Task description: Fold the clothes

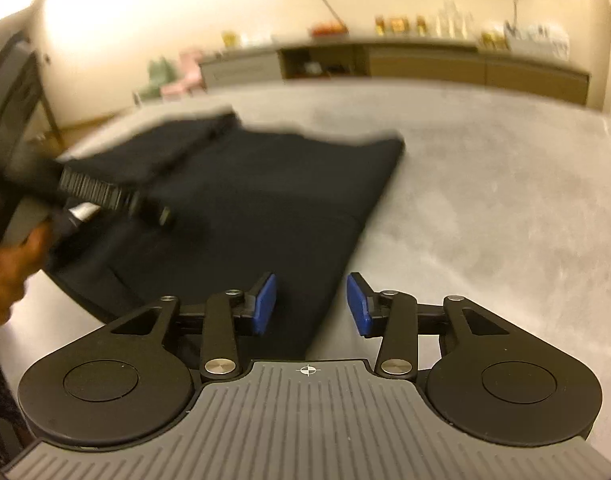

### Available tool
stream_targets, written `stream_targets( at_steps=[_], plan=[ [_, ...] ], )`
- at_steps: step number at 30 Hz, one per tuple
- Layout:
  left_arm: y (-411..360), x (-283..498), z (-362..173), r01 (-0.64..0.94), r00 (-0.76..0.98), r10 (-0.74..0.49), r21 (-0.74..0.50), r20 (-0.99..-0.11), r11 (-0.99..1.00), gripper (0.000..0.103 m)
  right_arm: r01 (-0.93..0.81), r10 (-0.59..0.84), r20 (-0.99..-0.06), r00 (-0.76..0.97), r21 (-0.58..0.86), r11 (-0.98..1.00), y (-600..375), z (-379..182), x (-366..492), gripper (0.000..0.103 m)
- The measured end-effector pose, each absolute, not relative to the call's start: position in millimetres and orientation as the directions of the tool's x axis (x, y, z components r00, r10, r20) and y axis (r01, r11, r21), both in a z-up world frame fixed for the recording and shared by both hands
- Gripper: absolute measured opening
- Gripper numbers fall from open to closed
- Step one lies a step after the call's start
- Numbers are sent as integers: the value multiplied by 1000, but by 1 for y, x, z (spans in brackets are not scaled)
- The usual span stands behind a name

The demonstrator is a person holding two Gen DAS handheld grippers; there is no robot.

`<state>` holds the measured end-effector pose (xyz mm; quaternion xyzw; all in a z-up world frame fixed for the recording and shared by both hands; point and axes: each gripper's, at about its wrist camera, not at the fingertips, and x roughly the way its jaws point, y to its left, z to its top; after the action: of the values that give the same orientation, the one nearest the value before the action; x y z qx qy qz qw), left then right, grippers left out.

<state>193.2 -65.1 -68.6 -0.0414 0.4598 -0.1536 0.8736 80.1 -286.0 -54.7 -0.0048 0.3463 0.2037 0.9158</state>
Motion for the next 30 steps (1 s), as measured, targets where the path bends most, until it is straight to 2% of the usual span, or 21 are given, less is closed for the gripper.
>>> stream_targets(
  at_steps=[1,3,4,5,7,8,11,14,15,16,17,18,19,21,23,25,28,30],
  plan=[
    [-64,194,-65,221,527,-315,-231,-789,947,35,-369,358,-641,679,124,921,-286,-57,81,54],
    [-66,196,-48,246,549,-334,-234,-766,941,40,-362,352,-632,691,119,924,-285,-56,80,58],
    [-72,198,-38,267,559,-334,-217,-759,939,49,-373,361,-629,689,119,920,-283,-56,79,59],
    [-78,201,-29,287,566,-334,-199,-754,937,59,-387,371,-630,683,118,914,-281,-56,78,52],
    [-97,211,-14,349,558,-351,-171,-752,921,69,-412,355,-626,695,59,909,-272,-56,73,24],
    [-110,217,-9,389,542,-362,-156,-758,908,72,-423,345,-623,702,25,906,-268,-56,71,14],
    [-149,237,-10,475,507,-335,-68,-794,878,72,-452,308,-583,752,-115,885,-253,-51,60,7],
    [-185,250,-22,572,440,-309,-2,-843,821,71,-465,312,-530,788,-182,866,-242,-45,52,6],
    [-195,253,-29,599,418,-283,28,-863,800,69,-471,317,-513,798,-201,859,-239,-42,48,6],
    [-203,255,-37,619,403,-245,66,-882,782,62,-478,325,-500,803,-215,852,-237,-40,45,6],
    [-205,257,-43,625,400,-212,96,-892,775,29,-484,333,-493,804,-215,848,-235,-38,44,6],
    [-205,259,-48,626,399,-184,120,-898,771,20,-489,343,-492,800,-205,848,-235,-37,44,6],
    [-204,262,-52,626,399,-157,144,-904,766,19,-489,347,-493,798,-192,851,-235,-36,44,6],
    [-196,264,-46,608,409,-160,138,-898,782,15,-469,340,-496,799,-160,869,-237,-38,47,17],
    [-183,268,-33,565,414,-201,78,-888,822,13,-445,331,-501,800,-124,887,-238,-39,51,69],
    [-173,271,-21,524,416,-251,4,-874,852,12,-431,335,-514,789,-75,899,-239,-40,55,85],
    [-160,274,-6,469,422,-318,-96,-849,878,12,-443,378,-546,748,13,896,-235,-45,64,83],
    [-151,275,2,441,435,-344,-137,-832,887,12,-440,396,-567,722,64,895,-232,-49,70,72]
  ],
)
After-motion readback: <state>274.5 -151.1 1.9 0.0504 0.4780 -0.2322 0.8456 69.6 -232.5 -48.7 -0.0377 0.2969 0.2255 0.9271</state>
